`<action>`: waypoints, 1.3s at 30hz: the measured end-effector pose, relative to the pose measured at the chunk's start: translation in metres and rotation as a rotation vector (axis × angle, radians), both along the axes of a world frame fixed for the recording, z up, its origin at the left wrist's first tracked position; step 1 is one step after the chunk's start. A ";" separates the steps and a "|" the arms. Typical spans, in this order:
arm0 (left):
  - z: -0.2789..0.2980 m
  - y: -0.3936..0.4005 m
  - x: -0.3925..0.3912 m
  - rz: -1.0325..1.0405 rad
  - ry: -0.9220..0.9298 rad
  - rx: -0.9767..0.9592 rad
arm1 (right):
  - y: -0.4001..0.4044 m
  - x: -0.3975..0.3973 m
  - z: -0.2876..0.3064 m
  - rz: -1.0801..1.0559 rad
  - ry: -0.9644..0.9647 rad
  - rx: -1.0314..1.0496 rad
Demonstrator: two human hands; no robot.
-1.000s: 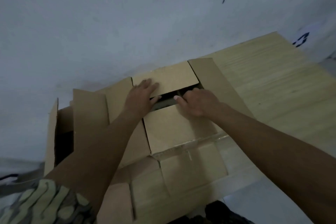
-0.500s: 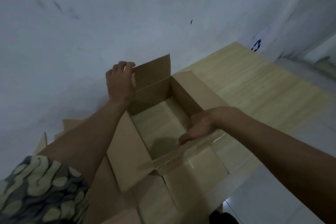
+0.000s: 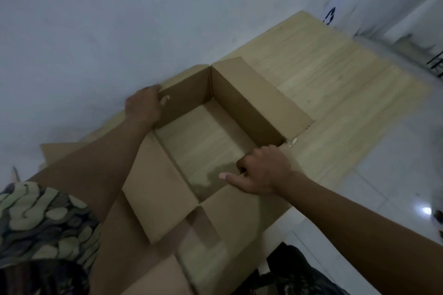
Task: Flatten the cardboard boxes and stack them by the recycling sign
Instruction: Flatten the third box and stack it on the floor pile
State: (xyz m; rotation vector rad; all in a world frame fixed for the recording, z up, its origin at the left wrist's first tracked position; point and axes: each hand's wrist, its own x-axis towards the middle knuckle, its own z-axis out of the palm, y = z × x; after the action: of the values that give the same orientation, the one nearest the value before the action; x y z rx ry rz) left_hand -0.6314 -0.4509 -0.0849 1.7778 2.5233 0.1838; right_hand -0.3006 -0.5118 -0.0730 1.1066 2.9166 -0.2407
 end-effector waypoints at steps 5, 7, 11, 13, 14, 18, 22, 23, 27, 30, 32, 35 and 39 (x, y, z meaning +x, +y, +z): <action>-0.007 0.002 -0.004 -0.006 -0.007 0.024 | 0.001 -0.004 -0.022 -0.047 0.171 0.209; -0.008 0.004 -0.006 -0.014 -0.007 0.023 | 0.003 -0.006 -0.029 -0.052 0.218 0.241; -0.010 -0.001 -0.007 -0.001 -0.007 0.048 | 0.008 -0.009 -0.030 -0.034 0.242 0.224; -0.009 -0.005 -0.004 0.023 -0.026 0.069 | 0.007 -0.005 -0.027 -0.015 0.225 0.185; -0.007 -0.006 -0.001 0.027 -0.033 0.087 | 0.007 -0.001 -0.025 -0.014 0.227 0.162; 0.002 -0.007 0.028 0.000 0.000 0.189 | 0.016 0.013 -0.012 -0.111 0.406 0.134; 0.022 0.004 0.109 0.102 -0.260 0.182 | 0.056 0.037 0.004 -0.232 0.575 0.221; 0.027 0.010 0.131 0.147 -0.346 0.134 | 0.069 0.044 0.007 -0.292 0.581 0.204; 0.030 0.040 0.207 0.268 -0.624 0.010 | 0.117 0.073 0.003 -0.702 0.546 -0.172; 0.034 0.061 0.253 0.431 -0.757 -0.029 | 0.145 0.096 -0.004 -0.848 0.549 -0.618; 0.040 0.073 0.276 0.533 -0.743 -0.082 | 0.157 0.107 -0.009 -0.806 0.585 -0.788; 0.054 0.092 0.297 0.704 -0.743 -0.153 | 0.163 0.117 -0.009 -0.684 0.745 -0.933; 0.066 0.111 0.304 0.843 -0.718 -0.249 | 0.169 0.125 -0.001 -0.590 0.974 -1.104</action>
State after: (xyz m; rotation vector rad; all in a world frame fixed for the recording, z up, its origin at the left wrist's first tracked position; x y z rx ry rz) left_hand -0.3274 -0.3399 -0.0186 0.3534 2.3816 0.4135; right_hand -0.1761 -0.3429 -0.0740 1.7244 1.9738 -2.5306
